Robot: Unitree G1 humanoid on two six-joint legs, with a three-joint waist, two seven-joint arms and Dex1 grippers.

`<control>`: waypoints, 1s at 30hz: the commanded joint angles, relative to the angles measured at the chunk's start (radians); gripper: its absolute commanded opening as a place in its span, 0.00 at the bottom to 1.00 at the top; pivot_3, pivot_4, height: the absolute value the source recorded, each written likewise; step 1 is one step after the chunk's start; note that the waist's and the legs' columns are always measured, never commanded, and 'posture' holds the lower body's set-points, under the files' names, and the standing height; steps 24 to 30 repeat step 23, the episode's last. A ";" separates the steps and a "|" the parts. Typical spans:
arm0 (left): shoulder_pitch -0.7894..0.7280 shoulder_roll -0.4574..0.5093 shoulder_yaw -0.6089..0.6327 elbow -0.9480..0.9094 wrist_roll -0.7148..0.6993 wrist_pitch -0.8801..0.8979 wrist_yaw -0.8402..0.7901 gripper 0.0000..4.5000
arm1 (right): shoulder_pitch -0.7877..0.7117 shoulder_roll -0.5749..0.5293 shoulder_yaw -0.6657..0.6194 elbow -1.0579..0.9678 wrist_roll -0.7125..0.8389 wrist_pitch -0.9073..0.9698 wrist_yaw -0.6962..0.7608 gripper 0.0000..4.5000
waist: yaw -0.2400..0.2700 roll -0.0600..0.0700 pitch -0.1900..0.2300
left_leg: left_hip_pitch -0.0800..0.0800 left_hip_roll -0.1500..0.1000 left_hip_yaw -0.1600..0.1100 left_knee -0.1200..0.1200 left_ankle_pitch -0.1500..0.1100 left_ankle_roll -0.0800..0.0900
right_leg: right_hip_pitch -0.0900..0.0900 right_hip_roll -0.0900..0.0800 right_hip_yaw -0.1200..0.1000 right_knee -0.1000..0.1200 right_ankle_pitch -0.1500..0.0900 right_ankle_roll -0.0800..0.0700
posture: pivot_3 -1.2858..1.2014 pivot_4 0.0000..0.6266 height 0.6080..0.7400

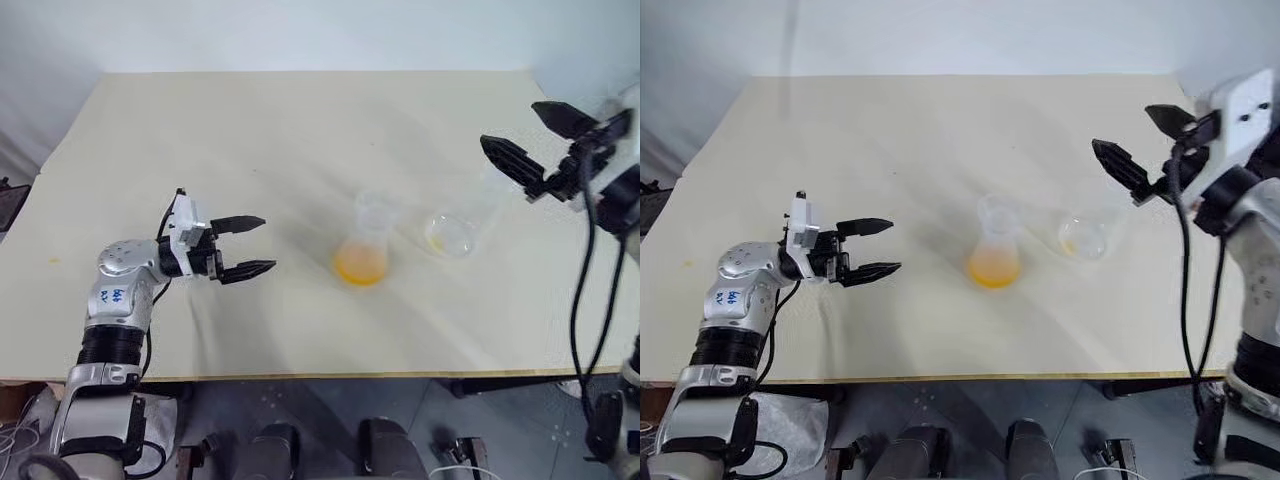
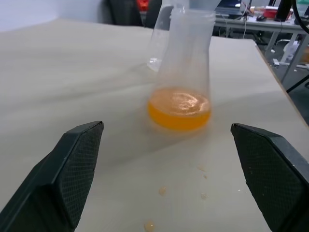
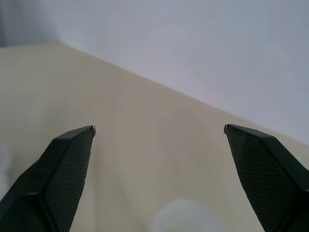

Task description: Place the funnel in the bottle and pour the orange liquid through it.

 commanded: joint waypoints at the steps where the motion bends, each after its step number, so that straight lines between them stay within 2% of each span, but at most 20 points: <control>1: 0.043 0.024 0.032 -0.027 -0.009 -0.033 -0.014 1.00 | 0.185 -0.052 -0.140 -0.091 0.128 0.007 0.169 1.00 | 0.010 0.000 0.000 | 0.000 0.000 0.000 0.000 0.000 0.000 | 0.000 0.000 0.000 -0.001 0.000 0.000 | 0.52 0.24 1.00; 4: 0.077 0.031 0.045 -0.029 -0.013 -0.043 -0.016 1.00 | 0.397 -0.053 -0.235 -0.142 0.208 -0.015 0.310 1.00 | 0.019 0.000 0.000 | 0.000 0.000 0.002 0.000 0.000 0.001 | 0.000 0.000 0.000 -0.001 0.000 0.000 | 0.52 0.24 1.00; 7: 0.115 0.034 0.061 -0.010 -0.016 -0.084 -0.037 1.00 | 0.614 -0.036 -0.235 -0.130 0.148 -0.123 0.434 1.00 | 0.023 0.000 0.000 | 0.001 0.000 0.003 0.002 0.000 0.001 | 0.002 0.000 0.000 -0.001 0.000 0.000 | 0.52 0.24 1.00; 10: 0.130 0.031 0.067 0.001 -0.025 -0.098 -0.063 1.00 | 0.714 -0.031 -0.194 -0.065 0.080 -0.238 0.498 1.00 | 0.022 0.000 0.000 | 0.004 0.001 0.003 0.001 0.000 0.001 | 0.008 0.001 0.000 -0.009 0.000 0.000 | 0.52 0.24 1.00; 20: 0.118 0.051 0.070 0.051 -0.020 -0.107 -0.113 1.00 | 0.725 -0.017 -0.091 0.128 -0.028 -0.509 0.575 1.00 | 0.020 0.000 0.000 | 0.006 0.002 0.003 0.000 0.000 0.001 | 0.010 0.002 0.000 -0.011 0.000 0.000 | 0.52 0.24 1.00; 30: 0.112 0.058 0.070 0.059 -0.016 -0.120 -0.122 1.00 | 0.748 -0.001 -0.085 0.135 -0.032 -0.540 0.560 1.00 | 0.024 0.000 0.000 | 0.006 0.002 0.002 0.001 0.000 0.001 | 0.011 0.002 -0.001 -0.012 0.000 0.000 | 0.52 0.24 1.00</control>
